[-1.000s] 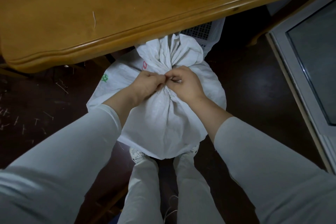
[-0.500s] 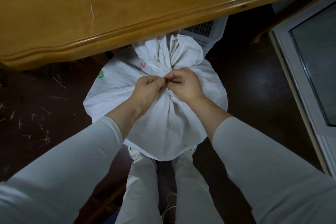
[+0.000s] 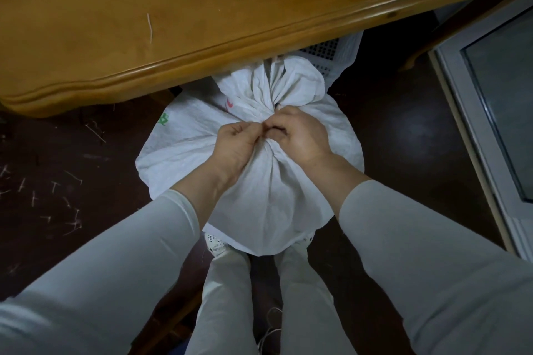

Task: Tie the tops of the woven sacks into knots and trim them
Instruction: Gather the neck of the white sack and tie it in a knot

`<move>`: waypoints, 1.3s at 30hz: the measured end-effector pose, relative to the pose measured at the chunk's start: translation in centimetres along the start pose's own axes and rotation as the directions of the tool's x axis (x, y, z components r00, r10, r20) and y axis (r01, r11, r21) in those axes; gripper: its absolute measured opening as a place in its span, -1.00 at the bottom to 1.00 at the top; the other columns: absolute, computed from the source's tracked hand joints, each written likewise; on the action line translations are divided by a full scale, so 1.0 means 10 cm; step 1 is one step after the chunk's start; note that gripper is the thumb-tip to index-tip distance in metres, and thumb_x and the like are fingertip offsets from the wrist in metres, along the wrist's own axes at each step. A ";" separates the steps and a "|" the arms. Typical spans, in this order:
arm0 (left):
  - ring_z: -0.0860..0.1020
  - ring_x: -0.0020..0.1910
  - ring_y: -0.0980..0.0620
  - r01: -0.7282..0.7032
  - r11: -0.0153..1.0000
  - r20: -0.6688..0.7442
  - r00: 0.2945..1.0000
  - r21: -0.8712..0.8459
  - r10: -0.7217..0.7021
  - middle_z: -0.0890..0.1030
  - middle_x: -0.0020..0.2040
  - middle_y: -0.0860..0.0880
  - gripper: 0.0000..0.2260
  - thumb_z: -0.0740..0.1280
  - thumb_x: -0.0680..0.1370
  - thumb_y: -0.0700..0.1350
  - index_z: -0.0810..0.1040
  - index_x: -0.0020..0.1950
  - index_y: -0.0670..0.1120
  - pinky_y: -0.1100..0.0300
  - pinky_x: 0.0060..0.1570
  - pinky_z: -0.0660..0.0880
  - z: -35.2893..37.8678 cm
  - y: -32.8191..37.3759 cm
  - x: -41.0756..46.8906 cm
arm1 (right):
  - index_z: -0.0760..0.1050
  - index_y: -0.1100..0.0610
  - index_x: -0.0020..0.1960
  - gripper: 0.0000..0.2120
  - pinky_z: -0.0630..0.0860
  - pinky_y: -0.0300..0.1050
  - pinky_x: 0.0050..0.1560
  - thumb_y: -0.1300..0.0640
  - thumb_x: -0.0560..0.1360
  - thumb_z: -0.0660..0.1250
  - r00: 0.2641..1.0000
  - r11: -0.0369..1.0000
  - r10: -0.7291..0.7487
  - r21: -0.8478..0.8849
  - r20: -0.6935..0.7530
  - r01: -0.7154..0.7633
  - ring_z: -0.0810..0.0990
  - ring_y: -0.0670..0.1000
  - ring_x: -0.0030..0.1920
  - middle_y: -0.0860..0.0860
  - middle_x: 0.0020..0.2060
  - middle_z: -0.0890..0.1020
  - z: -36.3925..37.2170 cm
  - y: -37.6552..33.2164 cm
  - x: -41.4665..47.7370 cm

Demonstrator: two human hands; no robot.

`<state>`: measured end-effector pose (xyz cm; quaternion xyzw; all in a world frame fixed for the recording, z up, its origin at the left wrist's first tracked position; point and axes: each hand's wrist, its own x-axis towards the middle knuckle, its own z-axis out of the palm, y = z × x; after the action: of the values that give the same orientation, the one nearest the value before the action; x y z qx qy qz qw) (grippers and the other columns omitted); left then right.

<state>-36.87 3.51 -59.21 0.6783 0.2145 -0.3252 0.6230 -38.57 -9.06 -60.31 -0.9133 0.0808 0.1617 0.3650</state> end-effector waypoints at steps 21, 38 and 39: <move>0.24 -0.61 0.11 0.007 0.846 0.235 0.959 0.533 -0.156 0.34 -0.59 0.02 -0.76 0.29 0.52 -0.20 0.45 -0.36 -0.16 0.36 -0.60 0.16 -0.16 0.33 0.07 | 0.67 0.09 -0.03 -0.87 0.49 0.03 0.08 0.14 0.45 0.39 0.999 0.993 0.042 0.108 -0.002 -0.042 0.55 0.03 0.02 0.00 -0.08 0.53 0.03 -0.02 -0.10; 0.33 -0.59 0.19 -0.262 0.841 0.017 0.957 0.474 0.289 0.38 -0.65 0.10 -0.59 0.29 0.52 -0.19 0.37 -0.53 -0.02 0.21 -0.33 0.31 -0.04 -0.18 0.08 | 0.62 -0.01 0.06 -0.81 0.45 -0.12 -0.07 0.10 0.52 0.27 0.996 0.989 0.057 -0.137 0.072 -0.047 0.55 0.02 0.06 -0.05 -0.04 0.57 0.06 0.01 -0.09; 0.30 -0.59 0.18 -0.247 0.865 0.010 0.963 0.437 0.270 0.36 -0.66 0.10 -0.59 0.28 0.53 -0.19 0.36 -0.53 -0.04 0.18 -0.32 0.31 -0.05 -0.18 0.08 | 0.63 -0.03 0.05 -0.82 0.42 -0.14 -0.13 0.08 0.52 0.28 0.995 0.991 0.058 -0.125 0.086 -0.047 0.55 0.01 0.03 -0.08 -0.10 0.56 0.04 -0.01 -0.10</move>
<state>-37.53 4.20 -61.05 0.8306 0.0598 -0.2610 0.4883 -39.55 -8.67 -60.13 -0.9234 0.0785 0.2165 0.3071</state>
